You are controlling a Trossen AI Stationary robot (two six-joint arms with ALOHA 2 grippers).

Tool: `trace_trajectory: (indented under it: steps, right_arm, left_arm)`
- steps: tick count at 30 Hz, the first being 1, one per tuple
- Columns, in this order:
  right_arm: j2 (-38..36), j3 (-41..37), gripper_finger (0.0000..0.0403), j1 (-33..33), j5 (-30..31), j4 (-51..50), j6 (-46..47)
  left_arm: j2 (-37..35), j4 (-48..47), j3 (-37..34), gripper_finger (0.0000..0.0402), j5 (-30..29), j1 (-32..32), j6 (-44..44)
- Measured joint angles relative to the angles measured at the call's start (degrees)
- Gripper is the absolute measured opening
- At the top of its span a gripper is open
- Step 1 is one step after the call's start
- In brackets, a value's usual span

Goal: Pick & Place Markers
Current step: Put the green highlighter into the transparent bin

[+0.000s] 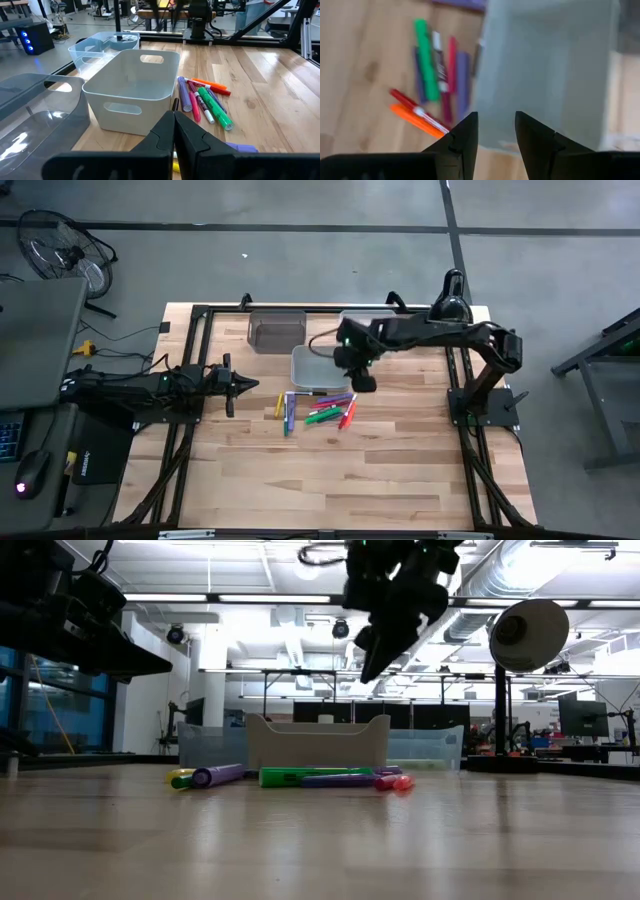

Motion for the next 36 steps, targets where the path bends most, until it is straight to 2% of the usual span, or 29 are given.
trace_trajectory:
  steps: [6,10,13,17,24,29,36]
  right_arm:
    - [0.0,0.0,0.0119,6.7,0.7,3.1,4.6]
    - [0.0,-0.3,0.0119,10.9,3.9,4.9,6.8]
    - [0.0,-3.2,0.0119,13.8,6.1,11.9,6.9]
    - [0.8,-7.5,0.0119,16.4,5.5,22.9,6.9]
    - [4.9,-10.0,0.0119,17.0,2.8,32.0,7.8]
    - [10.1,-7.4,0.0119,17.0,1.1,31.9,5.7]
    - [16.1,-0.8,0.0119,17.0,0.4,25.4,3.2]
  left_arm:
    - [0.0,0.0,0.0,0.0001,0.0,0.0,0.0]
    - [0.0,0.0,0.0,0.0001,0.0,0.0,0.0]
    - [0.0,0.0,0.0,0.0001,0.0,0.0,0.0]
    - [0.0,0.0,0.0,0.0001,0.0,0.0,0.0]
    - [0.0,0.0,0.0,0.0001,0.1,0.0,0.0]
    - [0.0,0.0,0.0,0.0001,0.2,0.0,0.0]
    - [0.0,0.0,0.0,0.0001,0.3,0.0,0.0]
